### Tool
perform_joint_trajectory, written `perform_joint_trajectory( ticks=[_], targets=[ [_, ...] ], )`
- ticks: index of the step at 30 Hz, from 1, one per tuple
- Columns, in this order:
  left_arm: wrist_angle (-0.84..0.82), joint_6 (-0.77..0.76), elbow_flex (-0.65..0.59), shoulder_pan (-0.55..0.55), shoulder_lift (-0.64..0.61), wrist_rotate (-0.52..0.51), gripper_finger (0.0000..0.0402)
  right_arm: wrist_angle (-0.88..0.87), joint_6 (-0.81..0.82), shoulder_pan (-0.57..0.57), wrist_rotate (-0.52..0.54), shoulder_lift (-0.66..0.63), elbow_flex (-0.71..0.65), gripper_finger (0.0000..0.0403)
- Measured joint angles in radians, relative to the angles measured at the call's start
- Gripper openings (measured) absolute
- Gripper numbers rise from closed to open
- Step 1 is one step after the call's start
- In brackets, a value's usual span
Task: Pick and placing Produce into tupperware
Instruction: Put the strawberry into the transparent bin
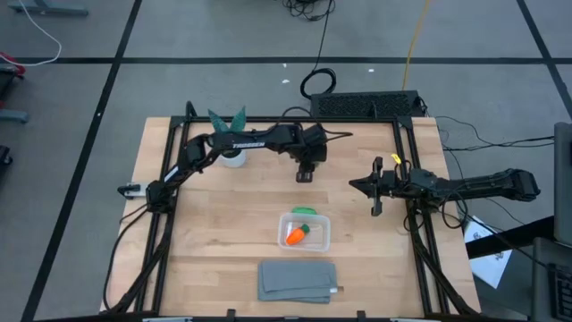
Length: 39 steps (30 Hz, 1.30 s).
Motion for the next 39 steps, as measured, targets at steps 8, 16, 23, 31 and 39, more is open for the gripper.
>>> perform_joint_trajectory(
  ticks=[8, 16, 23, 31, 39],
  targets=[
    [-0.029, 0.0, 0.0, -0.03, -0.094, 0.03, 0.0141, 0.012, 0.0, 0.0, 0.0, 0.003, 0.0, 0.0],
    [-0.09, -0.007, 0.0, -0.036, -0.215, 0.064, 0.0149, 0.015, 0.003, 0.001, 0.0, 0.004, 0.0, 0.0],
    [-0.183, -0.008, 0.0, -0.034, -0.304, 0.064, 0.0141, 0.015, 0.003, 0.001, 0.0, 0.004, 0.0, 0.0],
    [-0.26, -0.013, 0.0, -0.034, -0.36, 0.079, 0.0146, 0.015, 0.003, 0.001, 0.0, 0.004, 0.0, 0.0],
    [-0.288, -0.017, 0.0, -0.034, -0.39, 0.124, 0.0144, 0.014, 0.004, 0.001, 0.0, 0.004, 0.0, 0.0]
  ],
)
